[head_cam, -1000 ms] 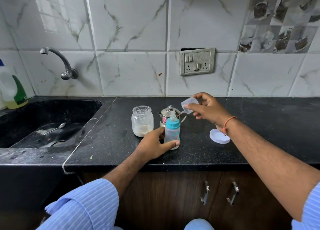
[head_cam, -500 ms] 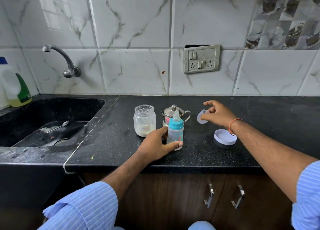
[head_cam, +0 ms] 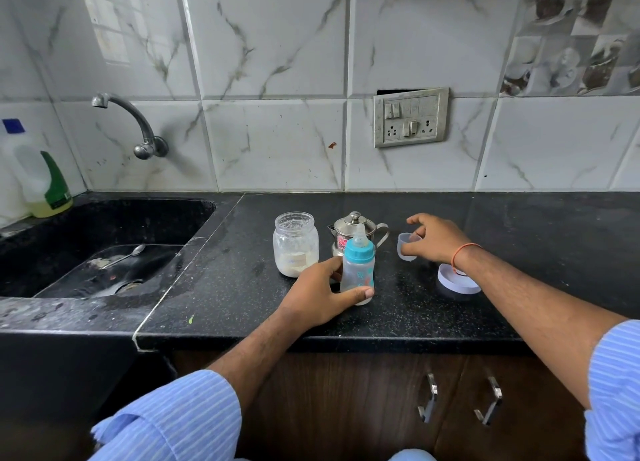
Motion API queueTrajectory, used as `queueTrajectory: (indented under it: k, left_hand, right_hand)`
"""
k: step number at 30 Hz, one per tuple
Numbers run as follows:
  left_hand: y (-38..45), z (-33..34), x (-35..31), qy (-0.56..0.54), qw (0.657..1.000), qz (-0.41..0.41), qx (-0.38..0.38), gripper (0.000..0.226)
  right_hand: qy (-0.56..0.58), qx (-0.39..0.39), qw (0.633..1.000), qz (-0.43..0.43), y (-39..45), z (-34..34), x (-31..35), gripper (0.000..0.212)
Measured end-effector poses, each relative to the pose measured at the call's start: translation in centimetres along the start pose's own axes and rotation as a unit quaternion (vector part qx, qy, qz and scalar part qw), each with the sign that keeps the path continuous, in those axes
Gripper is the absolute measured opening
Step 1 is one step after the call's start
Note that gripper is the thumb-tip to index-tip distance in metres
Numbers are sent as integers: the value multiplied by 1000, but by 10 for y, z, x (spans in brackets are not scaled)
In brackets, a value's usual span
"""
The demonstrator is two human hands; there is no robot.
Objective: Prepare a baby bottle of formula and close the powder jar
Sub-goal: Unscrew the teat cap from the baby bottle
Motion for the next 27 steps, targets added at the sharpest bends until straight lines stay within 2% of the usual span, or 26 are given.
queueTrajectory:
  k: [5, 7, 9, 11, 13, 15, 18, 21, 24, 27]
  left_hand:
    - [0, 0, -1, -1, 1000, -1, 0, 71]
    - [0, -1, -1, 1, 1000, 0, -1, 71]
    - [0, -1, -1, 1, 1000, -2, -3, 69]
    - [-1, -1, -1, -3, 1000, 0, -10, 65]
    - [-2, -2, -3, -9, 1000, 4, -19, 57]
    - [-4, -1, -5, -15, 1000, 14, -22, 50]
    - [-5, -2, -6, -9, 999, 27, -29, 62]
    - [-2, -5, -3, -5, 999, 13, -43, 77]
    - [0, -5, 0, -12, 999, -6, -45, 63]
    - [3, -1, 2, -15, 999, 2, -36, 54]
  right_hand:
    - [11, -20, 1000, -8, -10, 1, 1, 89]
    - [28, -106, 994, -28, -24, -6, 7, 89]
    - [66, -228, 966, -104, -50, -10, 25, 72]
    - [140, -287, 925, -207, -82, -3, 49, 51]
    - [201, -254, 911, -254, -102, 13, 71, 41]
    - [228, -191, 918, -261, -106, 31, 83, 43]
    - [251, -141, 925, -248, -93, 43, 82, 47]
    - [311, -117, 917, -219, -82, 49, 70, 53]
    - [384, -112, 897, -188, -81, 54, 62, 48]
    - [389, -113, 894, -192, -80, 56, 60, 50]
Point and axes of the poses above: each hand's wrist, its own y-axis towards the middle knuckle, its own z-axis out of the palm, x = y × z, the point moved 6 cm from there along y, towards the middle knuckle, and after that the axes turned 3 degrees about y, right-handed, at the moved point
